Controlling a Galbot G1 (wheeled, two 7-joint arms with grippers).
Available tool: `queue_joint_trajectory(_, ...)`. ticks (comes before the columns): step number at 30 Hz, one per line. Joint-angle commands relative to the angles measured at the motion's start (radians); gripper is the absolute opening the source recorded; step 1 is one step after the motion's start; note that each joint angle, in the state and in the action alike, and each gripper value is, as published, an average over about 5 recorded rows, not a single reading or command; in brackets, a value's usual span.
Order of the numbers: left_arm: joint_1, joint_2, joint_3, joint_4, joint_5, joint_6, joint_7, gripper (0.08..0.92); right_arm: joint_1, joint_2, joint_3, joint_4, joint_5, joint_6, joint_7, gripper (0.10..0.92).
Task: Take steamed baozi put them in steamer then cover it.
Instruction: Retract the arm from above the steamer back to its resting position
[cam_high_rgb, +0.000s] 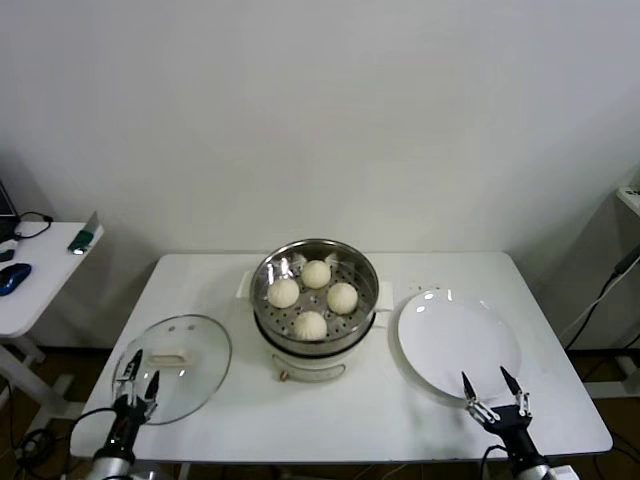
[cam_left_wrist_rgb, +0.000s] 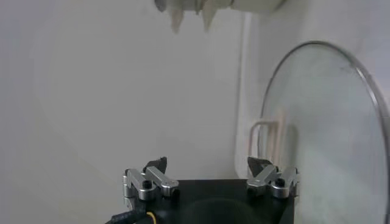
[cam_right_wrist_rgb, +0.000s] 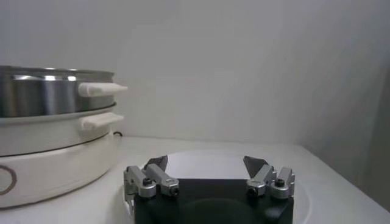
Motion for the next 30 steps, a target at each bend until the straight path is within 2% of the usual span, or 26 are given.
queue_joint_trajectory(1,-0.105,-0.005,0.015,0.13,0.087,0.016,-0.017,0.823,-0.021,0.015,0.01,0.006,-0.006,0.009,-0.001,0.823)
queue_joint_trajectory(15,-0.203,-0.002,0.033,0.213,0.101,0.019,-0.024,0.823,-0.048,0.031,0.028,0.02,-0.008,0.019,-0.004,0.823)
queue_joint_trajectory(30,-0.25,0.002,0.044,0.271,0.101,0.035,-0.034,0.815,-0.049,0.058,0.024,0.016,-0.035,0.024,-0.007,0.823)
